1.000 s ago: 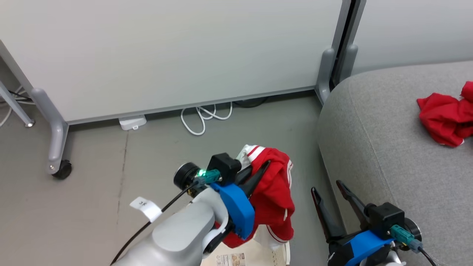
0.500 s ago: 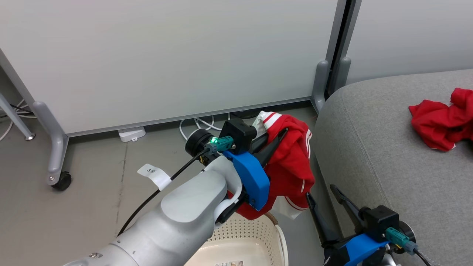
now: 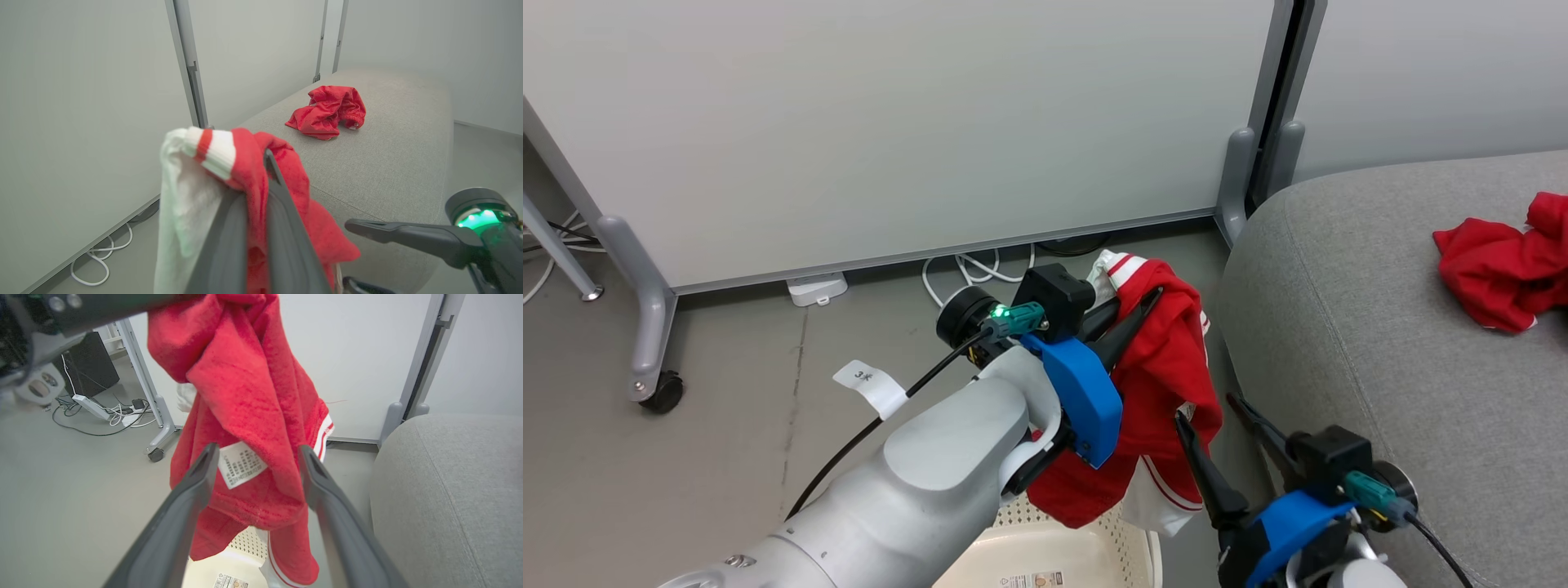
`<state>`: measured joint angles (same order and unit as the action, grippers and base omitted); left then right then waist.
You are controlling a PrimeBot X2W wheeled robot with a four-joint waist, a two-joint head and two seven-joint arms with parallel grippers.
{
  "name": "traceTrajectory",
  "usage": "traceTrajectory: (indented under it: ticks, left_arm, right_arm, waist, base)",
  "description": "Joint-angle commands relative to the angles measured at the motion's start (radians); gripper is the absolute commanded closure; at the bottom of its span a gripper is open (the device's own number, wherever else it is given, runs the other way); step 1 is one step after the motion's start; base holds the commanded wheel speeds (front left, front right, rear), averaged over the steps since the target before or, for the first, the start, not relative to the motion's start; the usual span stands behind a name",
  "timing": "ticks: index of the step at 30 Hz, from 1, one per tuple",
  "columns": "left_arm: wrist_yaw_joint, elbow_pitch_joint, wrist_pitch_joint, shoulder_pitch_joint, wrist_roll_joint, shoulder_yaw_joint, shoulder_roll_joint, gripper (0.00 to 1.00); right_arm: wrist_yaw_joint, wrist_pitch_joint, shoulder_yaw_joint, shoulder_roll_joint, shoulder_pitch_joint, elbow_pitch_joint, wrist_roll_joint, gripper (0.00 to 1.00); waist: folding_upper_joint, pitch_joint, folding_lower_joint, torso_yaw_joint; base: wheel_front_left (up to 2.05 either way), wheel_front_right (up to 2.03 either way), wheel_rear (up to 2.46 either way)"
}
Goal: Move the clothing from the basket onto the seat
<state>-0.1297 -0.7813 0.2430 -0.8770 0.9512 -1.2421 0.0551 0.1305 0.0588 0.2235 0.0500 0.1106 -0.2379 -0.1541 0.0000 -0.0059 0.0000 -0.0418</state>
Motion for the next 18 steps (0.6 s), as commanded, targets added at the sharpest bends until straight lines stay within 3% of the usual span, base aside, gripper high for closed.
traceTrajectory:
  ticks: [1, 11, 18]
  left_arm:
    - [0.000, -0.003, 0.005, -0.017, 0.007, -0.004, -0.001, 1.00]
    - [0.000, -0.005, 0.008, -0.028, 0.017, -0.019, -0.003, 1.00]
    - [0.000, 0.002, 0.006, -0.033, 0.024, -0.028, -0.004, 1.00]
  right_arm:
    - [0.001, -0.018, 0.011, 0.001, 0.032, -0.010, -0.002, 0.00]
    - [0.001, -0.103, 0.040, 0.001, 0.163, -0.089, 0.000, 0.00]
    - [0.001, -0.135, 0.115, 0.001, 0.272, -0.212, -0.070, 0.00]
  waist:
    - [0.0000, 0.002, 0.0000, 0.002]
    - [0.0000, 0.014, 0.0000, 0.009]
    - [0.0000, 0.019, 0.0000, 0.012]
  base:
    - [0.00, 0.00, 0.00]
    - [0.00, 0.00, 0.00]
    - [0.00, 0.00, 0.00]
